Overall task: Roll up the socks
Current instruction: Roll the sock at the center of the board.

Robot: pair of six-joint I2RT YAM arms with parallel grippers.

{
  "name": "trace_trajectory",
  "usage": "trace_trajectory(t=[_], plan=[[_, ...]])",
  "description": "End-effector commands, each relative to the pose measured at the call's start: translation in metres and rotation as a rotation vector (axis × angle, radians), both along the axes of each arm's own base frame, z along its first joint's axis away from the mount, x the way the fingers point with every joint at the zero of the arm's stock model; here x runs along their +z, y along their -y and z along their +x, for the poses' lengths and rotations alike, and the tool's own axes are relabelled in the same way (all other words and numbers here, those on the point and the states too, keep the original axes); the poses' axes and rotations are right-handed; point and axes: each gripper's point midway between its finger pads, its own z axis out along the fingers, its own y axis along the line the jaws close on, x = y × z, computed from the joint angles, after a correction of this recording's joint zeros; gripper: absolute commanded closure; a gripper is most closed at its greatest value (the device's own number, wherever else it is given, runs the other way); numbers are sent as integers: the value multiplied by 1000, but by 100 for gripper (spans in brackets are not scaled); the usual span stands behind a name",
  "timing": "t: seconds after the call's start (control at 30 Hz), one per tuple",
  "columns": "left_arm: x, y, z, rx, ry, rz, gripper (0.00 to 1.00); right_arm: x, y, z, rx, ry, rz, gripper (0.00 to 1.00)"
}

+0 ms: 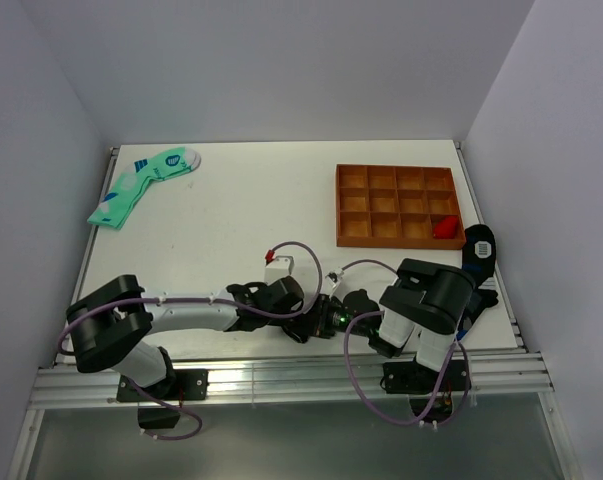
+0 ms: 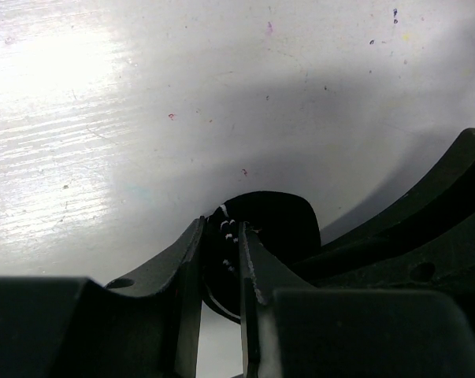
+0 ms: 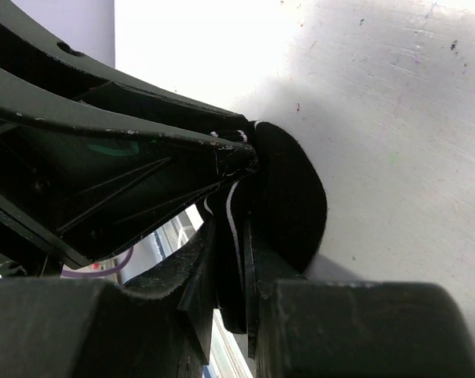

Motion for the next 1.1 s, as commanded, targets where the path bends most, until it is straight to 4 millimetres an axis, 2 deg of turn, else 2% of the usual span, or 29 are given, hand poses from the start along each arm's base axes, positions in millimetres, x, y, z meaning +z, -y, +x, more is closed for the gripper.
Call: trace_trajectory(t=[0.0, 0.3, 0.6, 0.8, 0.83, 1.07], plan=[[-35, -44, -36, -40, -131, 210, 100, -89, 72, -40, 30, -151, -417, 93], [-34, -53, -39, -25, -133, 276, 100, -81, 69, -29, 31, -94, -436, 80], [-37, -58, -43, -23, -151, 323, 100, -69, 69, -16, 0, -17, -441, 61], [-42, -59, -50, -49, -182, 335, 100, -50, 70, -1, -34, 72, -452, 54], [-42, -58, -50, -54, -187, 329, 100, -42, 68, 4, -46, 99, -435, 54], [-41, -58, -54, -84, -208, 353, 100, -15, 74, 18, -110, 206, -410, 53]])
